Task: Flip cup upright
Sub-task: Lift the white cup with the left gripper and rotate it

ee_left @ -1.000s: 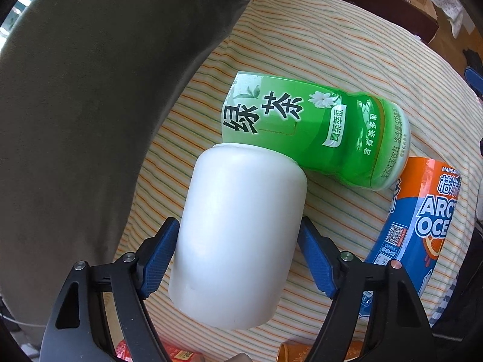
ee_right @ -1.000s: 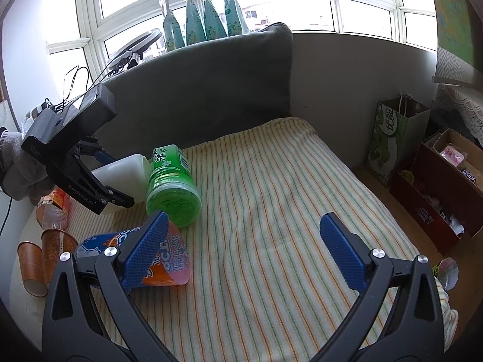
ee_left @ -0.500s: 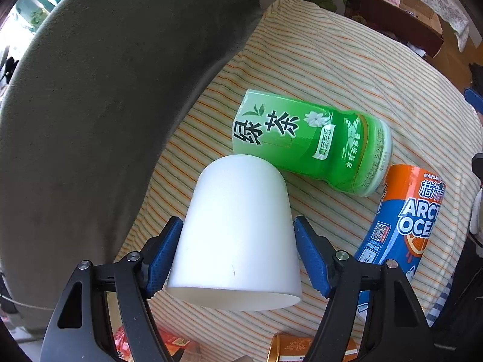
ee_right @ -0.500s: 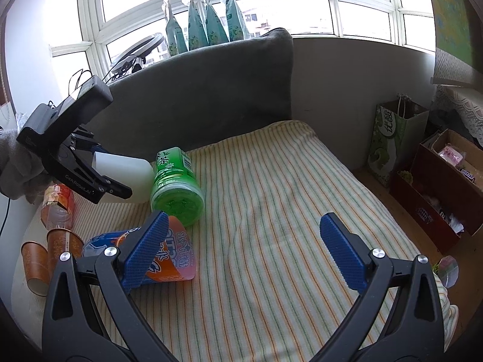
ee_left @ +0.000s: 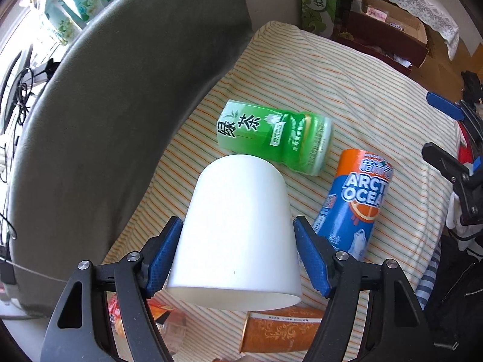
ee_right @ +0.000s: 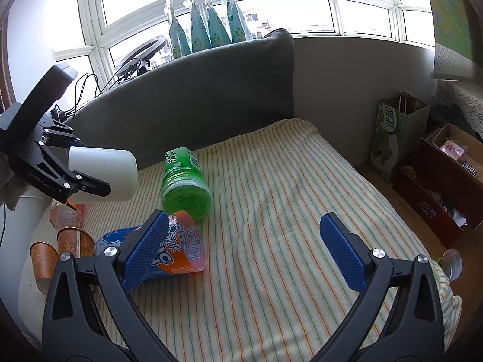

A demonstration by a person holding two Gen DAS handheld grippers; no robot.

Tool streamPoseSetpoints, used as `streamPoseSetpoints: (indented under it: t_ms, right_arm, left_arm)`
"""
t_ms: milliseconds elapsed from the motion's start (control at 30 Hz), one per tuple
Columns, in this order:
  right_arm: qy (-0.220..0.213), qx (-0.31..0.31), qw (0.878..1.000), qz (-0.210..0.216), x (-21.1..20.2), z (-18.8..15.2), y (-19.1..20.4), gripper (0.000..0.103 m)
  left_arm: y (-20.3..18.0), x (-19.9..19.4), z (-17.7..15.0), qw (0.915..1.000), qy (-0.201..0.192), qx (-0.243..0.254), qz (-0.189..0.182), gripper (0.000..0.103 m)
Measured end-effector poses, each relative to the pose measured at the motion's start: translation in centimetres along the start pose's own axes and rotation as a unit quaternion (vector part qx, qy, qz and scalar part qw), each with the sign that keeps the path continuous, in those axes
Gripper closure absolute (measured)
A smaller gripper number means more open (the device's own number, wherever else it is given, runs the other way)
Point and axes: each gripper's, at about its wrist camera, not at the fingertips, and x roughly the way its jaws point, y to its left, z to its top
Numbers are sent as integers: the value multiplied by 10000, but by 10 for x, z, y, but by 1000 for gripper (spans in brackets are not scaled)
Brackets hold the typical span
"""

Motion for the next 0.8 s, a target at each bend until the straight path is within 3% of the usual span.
streamPoseSetpoints:
  t_ms: [333,533,800]
  right_arm:
    - [-119,-16,9999,61,-36,-14,2,1]
    - [-166,-94,9998,25,-58,-25,-3,1]
    - [-164,-71,9998,-102,-83,-41,-19,1]
  left_arm:
    - [-59,-69,-39,9983,-538,82,-210,29]
    - [-116,-59,-53,9966,-644,331,-396,29]
    - [-161,-38,-69,9941,-706,494,-662,28]
